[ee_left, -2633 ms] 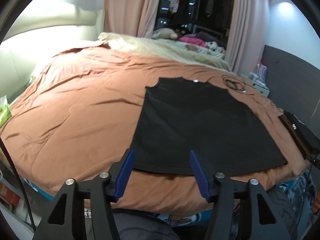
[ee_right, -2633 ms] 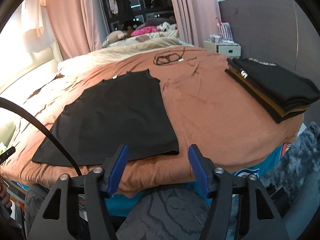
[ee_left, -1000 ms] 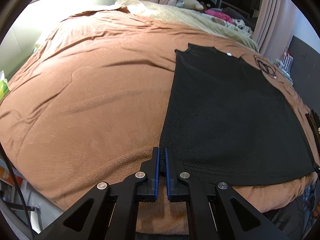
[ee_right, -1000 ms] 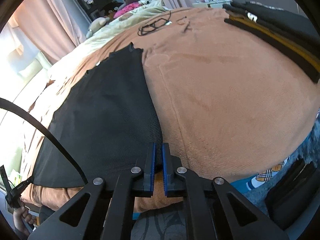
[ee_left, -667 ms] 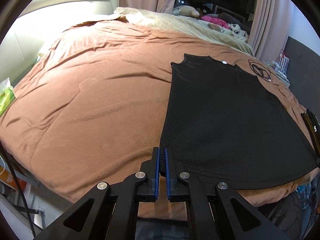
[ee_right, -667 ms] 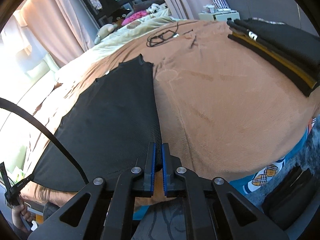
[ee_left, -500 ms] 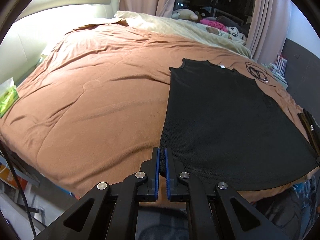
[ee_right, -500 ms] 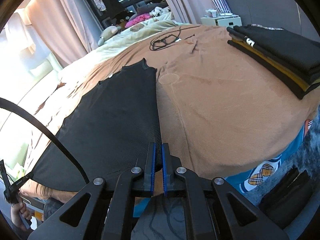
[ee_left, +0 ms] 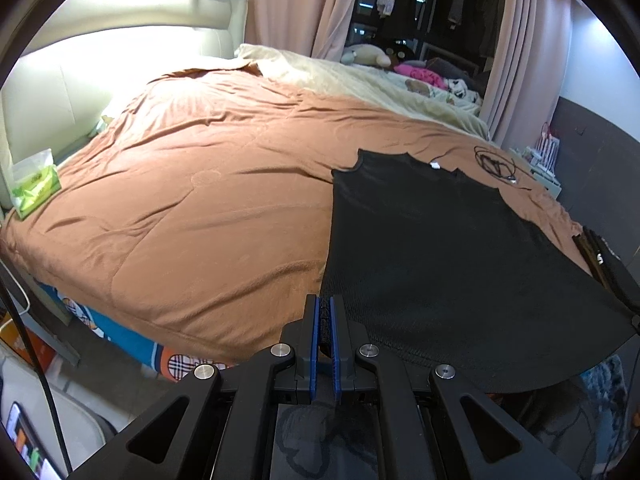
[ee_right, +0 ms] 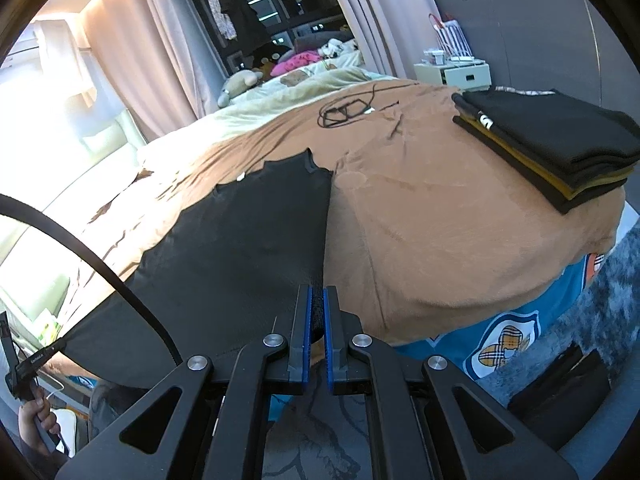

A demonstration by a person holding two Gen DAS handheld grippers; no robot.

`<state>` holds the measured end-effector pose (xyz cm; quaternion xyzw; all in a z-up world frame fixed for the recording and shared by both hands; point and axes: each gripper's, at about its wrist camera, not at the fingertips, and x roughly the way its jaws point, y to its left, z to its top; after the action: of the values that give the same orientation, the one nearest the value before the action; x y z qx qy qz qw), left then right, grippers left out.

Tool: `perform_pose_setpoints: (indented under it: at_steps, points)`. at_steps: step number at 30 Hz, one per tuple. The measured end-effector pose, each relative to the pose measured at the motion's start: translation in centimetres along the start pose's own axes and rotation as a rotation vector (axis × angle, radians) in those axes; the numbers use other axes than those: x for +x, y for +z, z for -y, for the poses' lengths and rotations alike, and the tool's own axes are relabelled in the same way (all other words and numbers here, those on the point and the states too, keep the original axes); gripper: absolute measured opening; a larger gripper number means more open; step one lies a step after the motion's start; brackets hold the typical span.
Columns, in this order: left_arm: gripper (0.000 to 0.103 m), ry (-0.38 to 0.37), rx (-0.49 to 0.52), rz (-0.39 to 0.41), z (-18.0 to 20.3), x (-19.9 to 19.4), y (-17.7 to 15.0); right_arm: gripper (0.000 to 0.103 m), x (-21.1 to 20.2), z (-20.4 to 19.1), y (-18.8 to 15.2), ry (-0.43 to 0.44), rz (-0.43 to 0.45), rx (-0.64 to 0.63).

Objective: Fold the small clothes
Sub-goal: 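Lift the hem with both tools and fold it toward the collar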

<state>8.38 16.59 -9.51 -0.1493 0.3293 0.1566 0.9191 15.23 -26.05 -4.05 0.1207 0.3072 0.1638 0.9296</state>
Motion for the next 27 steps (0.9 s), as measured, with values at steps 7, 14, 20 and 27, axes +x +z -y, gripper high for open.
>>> perform_pose_setpoints:
  at_steps: [7, 14, 20, 27]
  points:
    - [0.005, -0.018, -0.001, 0.031, -0.9, -3.3, -1.8, 0.002, -2.5, -0.1, -1.9, 0.004, 0.024, -0.024]
    - [0.005, -0.031, 0.013, 0.054, -1.3, -6.4, -3.4, 0.002, -5.0, 0.0, -3.7, 0.01, 0.039, -0.04]
    - [0.005, -0.033, 0.032, 0.044, -1.7, -7.9, -5.2, 0.002, -6.9, 0.4, -5.0, 0.019, 0.035, -0.051]
    - [0.005, -0.031, 0.036, 0.046, -1.9, -8.2, -5.6, 0.002, -7.7, 0.8, -5.1, 0.021, 0.041, -0.049]
